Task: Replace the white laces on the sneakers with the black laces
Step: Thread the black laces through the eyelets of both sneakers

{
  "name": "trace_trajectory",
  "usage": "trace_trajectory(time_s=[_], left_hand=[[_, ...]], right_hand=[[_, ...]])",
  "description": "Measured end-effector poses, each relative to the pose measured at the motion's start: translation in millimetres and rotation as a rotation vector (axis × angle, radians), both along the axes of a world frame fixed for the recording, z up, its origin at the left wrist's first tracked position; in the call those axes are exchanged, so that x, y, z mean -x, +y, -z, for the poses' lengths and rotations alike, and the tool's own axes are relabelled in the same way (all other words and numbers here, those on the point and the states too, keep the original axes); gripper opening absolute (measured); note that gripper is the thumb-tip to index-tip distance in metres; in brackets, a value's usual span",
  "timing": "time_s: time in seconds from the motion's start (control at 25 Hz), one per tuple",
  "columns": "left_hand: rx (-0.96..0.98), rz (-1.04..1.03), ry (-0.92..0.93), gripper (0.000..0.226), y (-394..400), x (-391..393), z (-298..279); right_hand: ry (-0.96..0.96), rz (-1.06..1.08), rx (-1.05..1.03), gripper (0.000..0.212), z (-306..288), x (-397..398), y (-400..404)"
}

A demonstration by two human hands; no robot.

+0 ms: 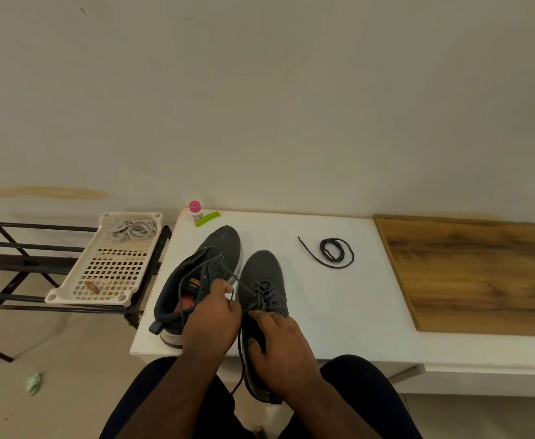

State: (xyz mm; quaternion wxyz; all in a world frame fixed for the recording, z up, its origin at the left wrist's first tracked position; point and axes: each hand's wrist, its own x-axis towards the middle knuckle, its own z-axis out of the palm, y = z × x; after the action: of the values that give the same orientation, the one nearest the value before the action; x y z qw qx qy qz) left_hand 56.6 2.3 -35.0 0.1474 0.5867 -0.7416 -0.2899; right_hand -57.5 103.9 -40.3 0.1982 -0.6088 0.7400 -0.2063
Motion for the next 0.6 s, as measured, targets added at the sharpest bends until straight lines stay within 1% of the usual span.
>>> trace_trajectory(time_s=[0.04,0.12,0.24,0.32,0.4,0.48,0.6], left_hand=[[0.03,-0.002,0.011,0.015,-0.3,-1.5,-1.3],[0.062,0.005,0.023,0.017,-2.1,-3.4,0.1],[0.096,0.007,0.104,0.024,-4.8,0.3,2.0],[0.129,0.008,0.166,0.024,-4.3,4.0,-2.6],[0.078,0.048,0.208,0.019,-3.4,6.2,-5.5],[-0.011,0.127,0.196,0.013,-1.6,6.1,-6.8],[-0.102,0.204,0.146,0.012,-1.6,3.1,-2.6]], right_hand=[[0.0,0.001,-0.001,0.049,0.2,-0.2,0.1],[0.007,0.002,0.001,0.049,0.1,-0.7,0.1],[0.007,0.004,0.01,0.047,-0.2,-0.6,-0.3],[0.011,0.0,0.02,0.047,-0.6,-1.1,0.3],[0.008,-0.002,0.024,0.047,-0.8,-1.1,0.2],[0.007,-0.004,0.026,0.046,0.2,-1.2,-0.4],[-0.002,0.0,0.03,0.043,1.5,-1.7,-0.4]])
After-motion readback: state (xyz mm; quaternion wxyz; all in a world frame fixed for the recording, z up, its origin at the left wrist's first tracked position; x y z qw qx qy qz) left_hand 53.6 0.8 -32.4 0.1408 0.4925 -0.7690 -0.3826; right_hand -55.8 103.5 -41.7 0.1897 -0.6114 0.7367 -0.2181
